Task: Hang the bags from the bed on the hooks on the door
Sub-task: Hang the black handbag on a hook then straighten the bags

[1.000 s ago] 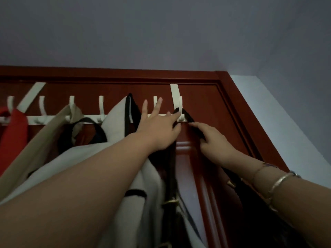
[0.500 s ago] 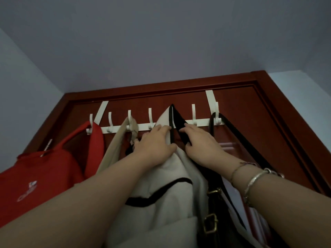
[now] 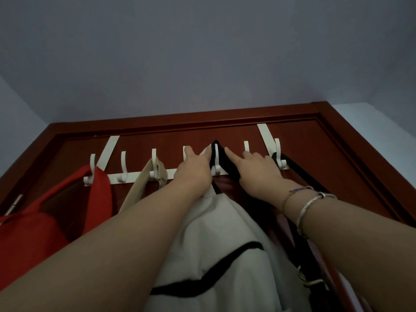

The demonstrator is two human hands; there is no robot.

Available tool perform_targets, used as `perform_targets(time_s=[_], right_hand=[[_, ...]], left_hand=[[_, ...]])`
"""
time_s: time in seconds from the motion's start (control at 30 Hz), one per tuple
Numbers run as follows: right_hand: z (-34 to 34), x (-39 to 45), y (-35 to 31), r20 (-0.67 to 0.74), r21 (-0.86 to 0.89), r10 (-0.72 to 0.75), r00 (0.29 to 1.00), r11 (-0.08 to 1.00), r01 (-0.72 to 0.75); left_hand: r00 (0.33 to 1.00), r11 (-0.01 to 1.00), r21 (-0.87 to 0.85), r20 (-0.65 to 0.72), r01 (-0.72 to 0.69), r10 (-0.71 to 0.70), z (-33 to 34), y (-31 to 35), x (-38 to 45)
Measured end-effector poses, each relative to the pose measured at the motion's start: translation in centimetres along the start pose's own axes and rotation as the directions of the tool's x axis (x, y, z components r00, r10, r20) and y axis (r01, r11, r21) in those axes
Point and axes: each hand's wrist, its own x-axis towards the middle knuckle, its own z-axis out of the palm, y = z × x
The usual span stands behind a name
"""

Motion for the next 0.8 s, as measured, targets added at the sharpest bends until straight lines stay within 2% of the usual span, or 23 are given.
perform_targets(time_s=[0.13,0.2,0.3,0.4,0.47,0.57,0.67,0.73,0.8], right_hand=[[-0.2,1.6,-0.4,-0.005,-0.142,-0.018,1.000,0.990,0.017],[0.4,1.5,-0.7,-0.008,-0.155,-0.052,0.999,0.987,0.050],[1.3,-0.4,-0.9,-0.002,-0.046,-0.081,0.997,0.996,0.081],[1.2,-2.8,-1.5,0.061,0.045,-0.081,0.995,0.996,0.079],[0.9,-4.3,-2.3,0.156,0.142,-0.036,0.987,0.990,0.014],[0.1,-6.1,-3.1,0.256,0.306,0.049,0.966,0.943,-0.129],[-0.5,-7.9,-3.0,0.243,0.451,0.076,0.967,0.874,-0.182],[-0.9,-8.5,-2.9,0.241,0.481,0.073,0.968,0.857,-0.184],[-1.3,-8.9,-2.9,0.237,0.480,0.074,0.969,0.858,-0.183]], left_hand=[[0.999,0.998,0.059,-0.040,0.022,-0.020,0.2,-1.1,1.2],[0.998,0.994,0.111,-0.065,-0.017,0.025,0.7,-1.4,1.3],[0.986,0.984,0.071,-0.013,-0.165,0.166,1.2,-1.9,-0.2],[0.975,0.980,-0.027,0.099,-0.195,0.197,1.0,-2.8,-2.8],[0.974,0.986,-0.093,0.168,-0.141,0.155,0.2,-3.4,-4.7],[0.983,0.973,-0.231,0.180,0.007,0.036,-2.6,-4.8,-8.4],[0.965,0.954,-0.282,0.260,0.102,-0.026,-4.7,-6.3,-13.2],[0.926,0.943,-0.248,0.355,0.223,-0.126,-5.3,-6.3,-15.5],[0.913,0.943,-0.193,0.362,0.270,-0.188,-5.8,-5.8,-16.0]])
